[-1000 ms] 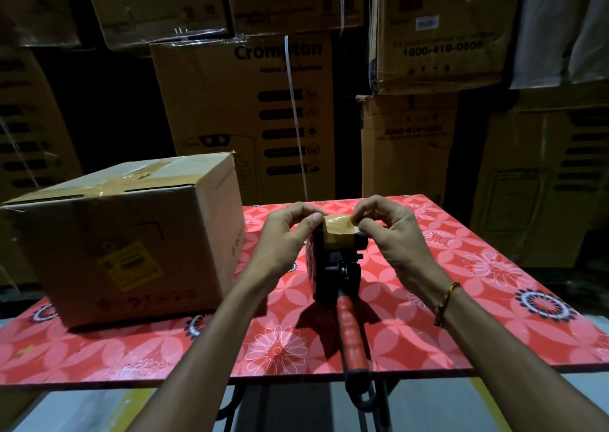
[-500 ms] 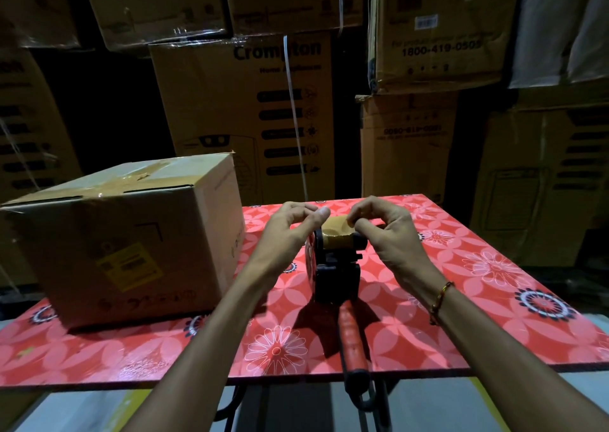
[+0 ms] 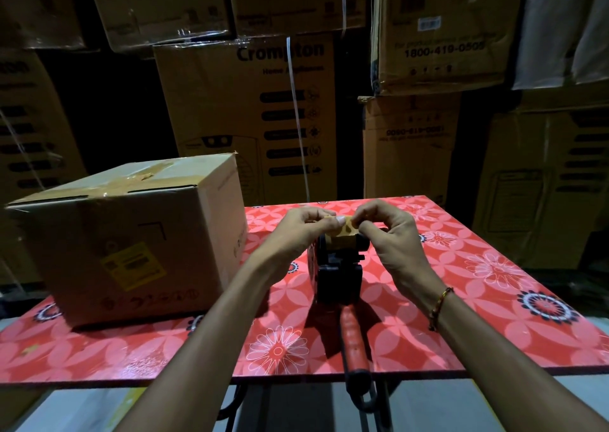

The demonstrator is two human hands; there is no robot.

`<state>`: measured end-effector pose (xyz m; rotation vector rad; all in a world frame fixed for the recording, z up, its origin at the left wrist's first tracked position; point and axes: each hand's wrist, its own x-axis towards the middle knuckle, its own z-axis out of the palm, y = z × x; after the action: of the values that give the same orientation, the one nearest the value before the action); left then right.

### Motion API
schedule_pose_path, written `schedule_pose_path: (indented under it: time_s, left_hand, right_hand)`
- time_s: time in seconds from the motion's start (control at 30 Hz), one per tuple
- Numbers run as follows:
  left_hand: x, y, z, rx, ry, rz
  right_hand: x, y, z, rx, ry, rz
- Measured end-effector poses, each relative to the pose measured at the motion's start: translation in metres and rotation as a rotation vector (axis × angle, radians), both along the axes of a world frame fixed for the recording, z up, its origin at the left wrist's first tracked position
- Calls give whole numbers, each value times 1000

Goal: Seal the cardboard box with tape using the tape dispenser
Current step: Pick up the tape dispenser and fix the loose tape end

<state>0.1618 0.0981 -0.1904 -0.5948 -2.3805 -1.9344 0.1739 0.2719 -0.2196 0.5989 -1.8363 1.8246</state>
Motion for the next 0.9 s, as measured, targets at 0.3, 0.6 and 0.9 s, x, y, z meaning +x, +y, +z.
schedule_pose_path:
  time_s: [0.3, 0.6, 0.9]
  left_hand:
    - [-3, 1, -6, 48, 11, 32]
    - [-1, 2, -6, 70, 15, 42]
    - [3, 4, -3, 74, 21, 49]
  right_hand:
    - [1, -3, 0, -4, 10, -15]
    - [1, -3, 0, 13, 7, -23]
    - [1, -2, -1, 25, 22, -19]
